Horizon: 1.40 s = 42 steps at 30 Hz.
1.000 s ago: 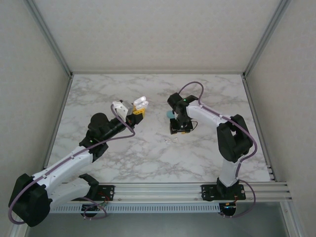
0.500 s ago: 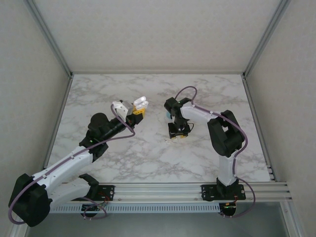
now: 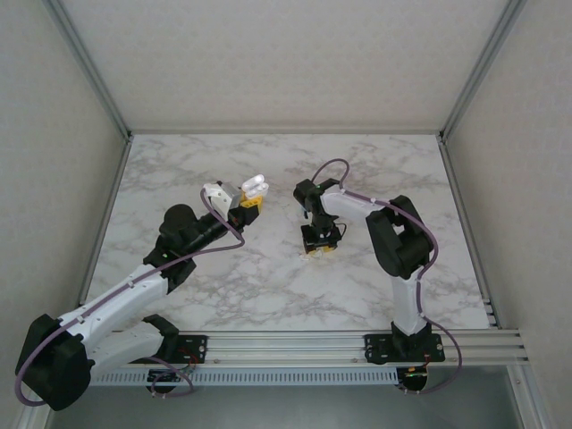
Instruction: Insert wireless bluetooth earbuds into charging case
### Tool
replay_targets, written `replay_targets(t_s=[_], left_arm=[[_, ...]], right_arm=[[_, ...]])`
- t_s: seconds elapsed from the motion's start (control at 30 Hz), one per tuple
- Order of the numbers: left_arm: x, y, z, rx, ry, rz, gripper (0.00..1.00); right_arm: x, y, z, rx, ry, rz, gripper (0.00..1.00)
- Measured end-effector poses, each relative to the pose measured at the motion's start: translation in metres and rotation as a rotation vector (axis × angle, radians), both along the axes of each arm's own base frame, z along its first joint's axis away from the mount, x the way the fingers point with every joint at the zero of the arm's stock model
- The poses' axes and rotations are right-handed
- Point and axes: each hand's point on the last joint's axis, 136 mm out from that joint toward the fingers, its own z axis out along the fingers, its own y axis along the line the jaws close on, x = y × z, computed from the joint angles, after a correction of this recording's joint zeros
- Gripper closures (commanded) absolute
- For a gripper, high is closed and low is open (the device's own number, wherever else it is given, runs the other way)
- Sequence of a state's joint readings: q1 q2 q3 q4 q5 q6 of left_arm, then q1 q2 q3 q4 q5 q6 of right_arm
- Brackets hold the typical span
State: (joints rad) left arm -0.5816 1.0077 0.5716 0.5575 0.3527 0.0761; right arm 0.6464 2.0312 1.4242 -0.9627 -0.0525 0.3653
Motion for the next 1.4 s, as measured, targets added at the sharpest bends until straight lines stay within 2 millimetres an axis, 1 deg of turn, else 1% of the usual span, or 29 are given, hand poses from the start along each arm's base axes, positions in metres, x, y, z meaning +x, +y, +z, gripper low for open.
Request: replay_targets(t_s=[0.17, 0.23, 0.63, 0.7, 0.77, 0.87, 0.93, 1.07, 1.1, 1.3, 1.4], left_arm=[[0.0, 0.0, -0.003, 0.006, 0.01, 0.0, 1.0], [0.0, 0.0, -0.004, 0.008, 0.012, 0.0, 1.0], [0.001, -0.001, -0.008, 0.015, 0.024, 0.0, 1.0], [0.002, -0.001, -0.009, 0.017, 0.027, 0.0, 1.0], [0.003, -0.002, -0.011, 0.022, 0.034, -0.001, 1.0], [0.006, -0.005, -0.018, 0.032, 0.051, -0.003, 1.0], [0.008, -0.007, -0.022, 0.04, 0.068, -0.009, 1.0], [0.014, -0.015, -0.025, 0.036, 0.099, -0.03, 1.0], [0.015, -0.017, -0.026, 0.034, 0.107, -0.036, 1.0], [0.021, -0.032, -0.035, 0.027, 0.154, -0.08, 1.0], [0.022, -0.041, -0.035, 0.024, 0.167, -0.106, 1.0]], right_arm=[[0.0, -0.001, -0.001, -0.011, 0.001, 0.005, 0.64], [0.0, -0.002, 0.0, -0.015, 0.0, 0.008, 0.67], [0.001, -0.004, 0.0, -0.038, -0.013, 0.009, 0.71], [0.002, -0.005, 0.003, -0.043, -0.026, 0.01, 0.71], [0.004, -0.005, 0.01, -0.041, -0.053, 0.011, 0.71], [0.011, -0.006, 0.035, -0.016, -0.135, 0.011, 0.71], [0.018, -0.005, 0.061, 0.019, -0.215, 0.007, 0.72], [0.031, -0.003, 0.118, 0.106, -0.395, 0.003, 0.71], [0.035, -0.003, 0.138, 0.139, -0.458, 0.001, 0.72], [0.046, 0.0, 0.235, 0.325, -0.761, 0.008, 0.72], [0.046, 0.004, 0.271, 0.408, -0.861, 0.024, 0.72]])
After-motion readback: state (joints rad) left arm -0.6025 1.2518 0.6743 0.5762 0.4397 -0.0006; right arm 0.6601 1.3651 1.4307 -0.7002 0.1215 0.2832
